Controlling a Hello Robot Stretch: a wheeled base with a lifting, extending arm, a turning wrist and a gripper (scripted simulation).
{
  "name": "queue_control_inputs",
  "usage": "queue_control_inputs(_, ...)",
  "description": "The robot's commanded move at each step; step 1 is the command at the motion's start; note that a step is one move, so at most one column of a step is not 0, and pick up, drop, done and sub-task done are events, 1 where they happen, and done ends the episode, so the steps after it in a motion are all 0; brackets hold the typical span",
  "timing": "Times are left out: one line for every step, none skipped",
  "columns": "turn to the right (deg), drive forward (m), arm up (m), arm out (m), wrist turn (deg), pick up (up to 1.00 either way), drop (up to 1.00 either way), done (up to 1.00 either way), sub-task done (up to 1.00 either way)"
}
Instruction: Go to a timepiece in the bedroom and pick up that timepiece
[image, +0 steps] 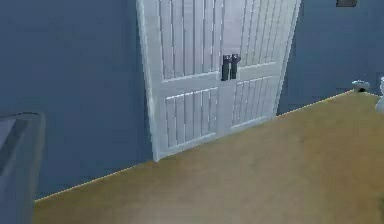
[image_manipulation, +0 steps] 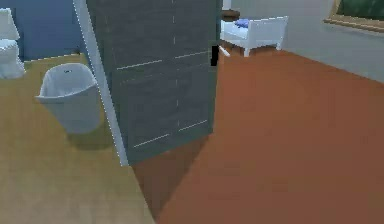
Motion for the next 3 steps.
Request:
queue_control_inputs(45.0,0.00,0.00,0.00,0.0,0.00,0.00,0.00,0.00)
queue_control_inputs(21.0,0.00,0.00,0.00,0.0,0.00,0.00,0.00,0.00)
queue_control_inputs(0.0,0.35,0.00,0.00,0.0,0.00,0.00,0.00,0.00)
